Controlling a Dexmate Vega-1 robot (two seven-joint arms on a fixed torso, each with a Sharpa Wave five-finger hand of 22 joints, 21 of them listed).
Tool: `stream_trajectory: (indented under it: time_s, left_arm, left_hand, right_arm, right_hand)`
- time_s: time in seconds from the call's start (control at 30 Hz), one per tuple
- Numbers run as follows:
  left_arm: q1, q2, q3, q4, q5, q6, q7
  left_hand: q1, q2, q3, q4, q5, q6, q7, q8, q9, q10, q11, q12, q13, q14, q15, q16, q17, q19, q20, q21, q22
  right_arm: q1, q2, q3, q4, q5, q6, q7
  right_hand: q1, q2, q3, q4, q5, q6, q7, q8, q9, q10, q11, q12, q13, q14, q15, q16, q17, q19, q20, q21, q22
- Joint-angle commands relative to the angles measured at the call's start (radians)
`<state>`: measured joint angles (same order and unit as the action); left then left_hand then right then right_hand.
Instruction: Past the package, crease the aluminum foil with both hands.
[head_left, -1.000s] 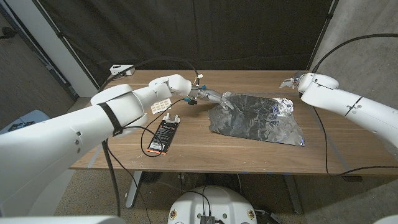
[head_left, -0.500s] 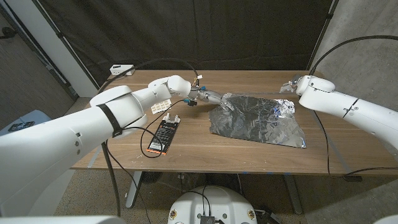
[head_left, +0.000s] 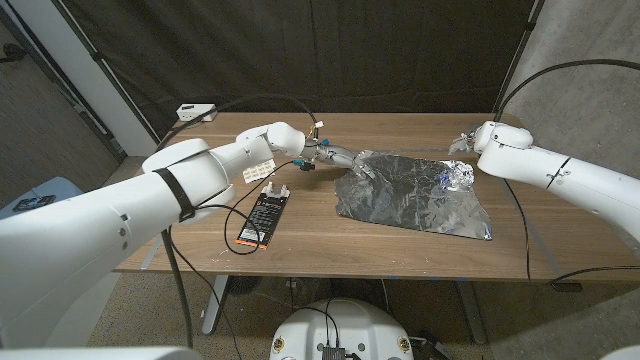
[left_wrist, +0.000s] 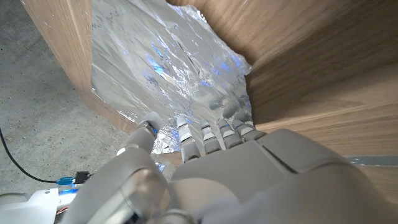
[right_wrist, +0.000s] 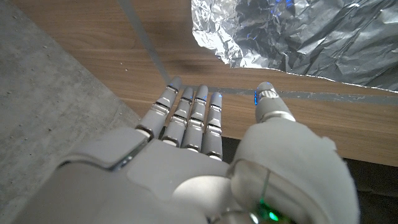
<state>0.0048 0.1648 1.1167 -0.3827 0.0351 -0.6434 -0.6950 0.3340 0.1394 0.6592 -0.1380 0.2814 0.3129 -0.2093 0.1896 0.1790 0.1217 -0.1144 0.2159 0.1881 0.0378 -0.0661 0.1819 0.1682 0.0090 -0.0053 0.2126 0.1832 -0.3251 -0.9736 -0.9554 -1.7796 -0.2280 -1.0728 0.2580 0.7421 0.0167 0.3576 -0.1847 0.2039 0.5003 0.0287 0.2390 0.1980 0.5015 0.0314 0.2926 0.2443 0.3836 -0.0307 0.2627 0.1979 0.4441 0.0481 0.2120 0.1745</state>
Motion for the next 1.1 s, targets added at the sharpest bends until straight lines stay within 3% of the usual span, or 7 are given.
stream_trajectory:
  time_s: [0.03, 0.73, 1.1]
  left_arm:
    - [0.003, 0.005, -0.003, 0.001, 0.003, 0.008, 0.007]
    - [0.008, 0.018, -0.001, -0.004, 0.011, -0.013, 0.010]
    - [0.006, 0.023, -0.005, -0.006, 0.017, -0.012, 0.007]
  left_hand:
    - [-0.006, 0.001, 0.003, -0.005, -0.002, 0.012, 0.000, 0.001, 0.002, 0.012, -0.001, 0.008, 0.006, 0.004, -0.002, 0.002, 0.003, 0.003, 0.003, 0.001, 0.002]
    - [0.001, 0.005, 0.007, -0.011, -0.001, 0.019, -0.004, -0.001, 0.002, 0.015, -0.002, 0.007, 0.006, 0.011, -0.002, 0.002, 0.002, 0.002, 0.002, 0.000, 0.002]
    - [0.006, 0.006, 0.008, -0.014, -0.002, 0.020, -0.004, -0.002, 0.002, 0.015, -0.004, 0.006, 0.006, 0.011, -0.001, 0.001, 0.002, 0.002, 0.000, 0.000, 0.002]
  right_arm:
    - [0.037, 0.009, -0.060, 0.016, -0.052, -0.020, 0.082]
    - [-0.009, -0.017, -0.053, 0.026, -0.091, 0.024, 0.098]
    - [-0.028, -0.012, -0.053, 0.062, -0.154, 0.058, 0.095]
  right_hand:
    - [0.023, -0.003, 0.007, -0.003, 0.007, 0.002, -0.006, -0.001, 0.001, 0.005, -0.010, 0.006, 0.004, 0.008, -0.003, 0.000, 0.002, 0.009, -0.005, 0.000, 0.002]
    - [0.068, -0.021, 0.004, 0.004, 0.014, -0.001, -0.022, -0.008, 0.003, -0.001, -0.020, 0.005, 0.009, 0.013, -0.019, -0.003, 0.006, 0.008, -0.012, -0.003, 0.003]
    - [0.097, -0.027, -0.003, 0.013, 0.020, 0.049, -0.059, 0.003, 0.004, 0.046, -0.038, 0.026, 0.016, 0.038, -0.038, 0.006, 0.013, 0.014, -0.020, -0.003, 0.003]
